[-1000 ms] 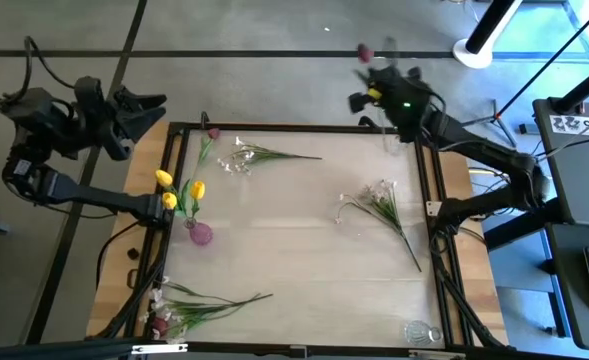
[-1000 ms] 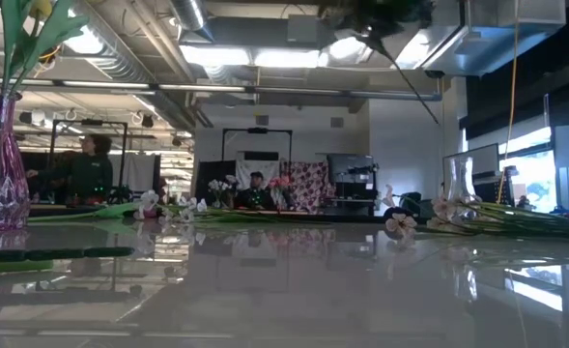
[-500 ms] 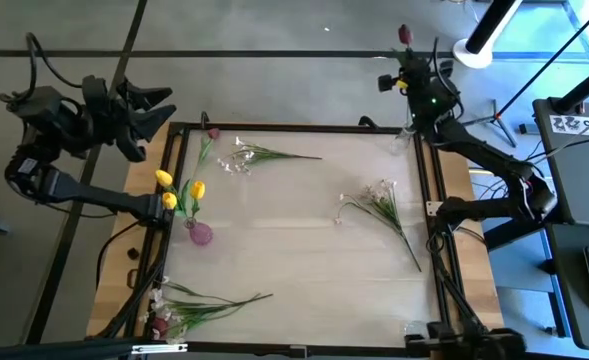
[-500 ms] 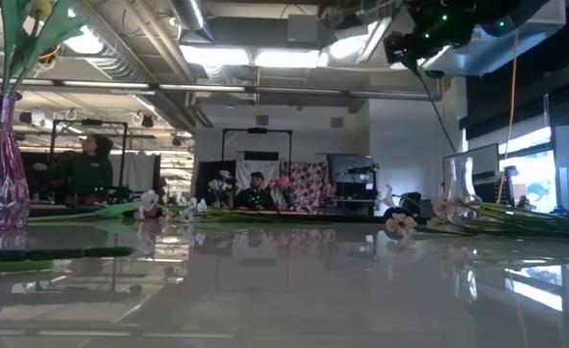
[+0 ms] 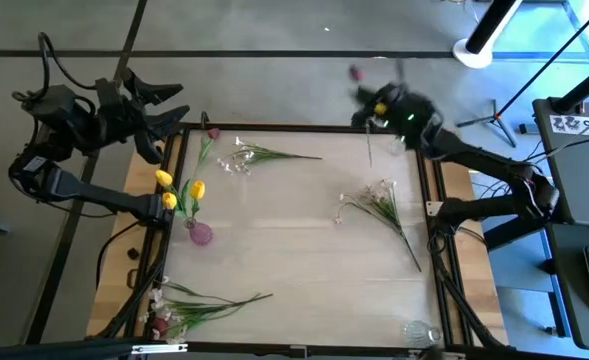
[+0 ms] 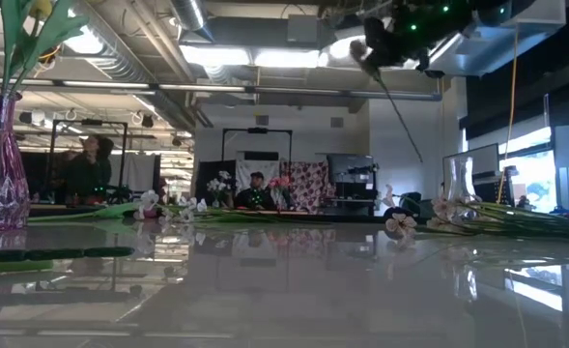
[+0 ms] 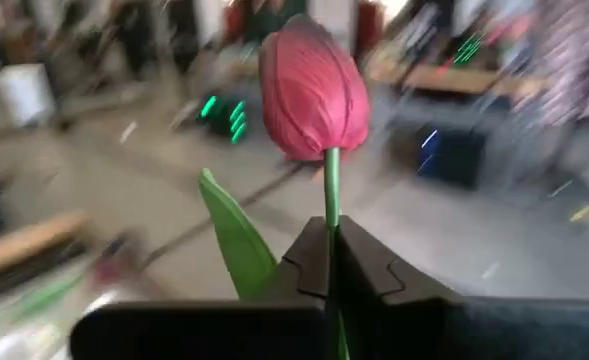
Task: Sort flowers into vase by color
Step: Put the bottom red tulip into the bottom transparent flower vase
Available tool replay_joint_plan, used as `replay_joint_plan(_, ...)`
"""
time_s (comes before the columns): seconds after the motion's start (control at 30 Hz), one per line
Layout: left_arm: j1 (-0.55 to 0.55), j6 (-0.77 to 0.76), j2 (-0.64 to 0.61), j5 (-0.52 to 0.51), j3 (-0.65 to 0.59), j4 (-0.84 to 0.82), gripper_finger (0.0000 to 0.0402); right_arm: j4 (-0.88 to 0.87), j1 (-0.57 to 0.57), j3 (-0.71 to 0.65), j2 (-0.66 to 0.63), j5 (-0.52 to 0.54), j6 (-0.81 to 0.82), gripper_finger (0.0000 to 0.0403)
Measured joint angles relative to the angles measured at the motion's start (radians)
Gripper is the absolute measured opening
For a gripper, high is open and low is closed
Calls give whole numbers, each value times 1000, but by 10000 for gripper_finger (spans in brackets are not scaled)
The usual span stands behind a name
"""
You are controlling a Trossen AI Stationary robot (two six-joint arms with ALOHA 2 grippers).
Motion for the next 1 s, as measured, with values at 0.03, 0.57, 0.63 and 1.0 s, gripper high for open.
replay_joint_plan(0.03, 0, 5, 1, 0, 0, 0, 231, -44, 42, 0, 0, 3, 44, 3)
replay_joint_plan(0.57, 0, -29, 0, 20, 0, -10, 231, -447, 526, 1, 284, -124, 682, 3)
replay_joint_plan(0.63, 0, -28, 0, 44, 0, -10, 231, -444, 544, 1, 359, -154, 710, 5)
replay_joint_plan(1.0, 0, -133, 1, 121, 0, -9, 231, -413, 544, 2, 554, -323, 802, 69)
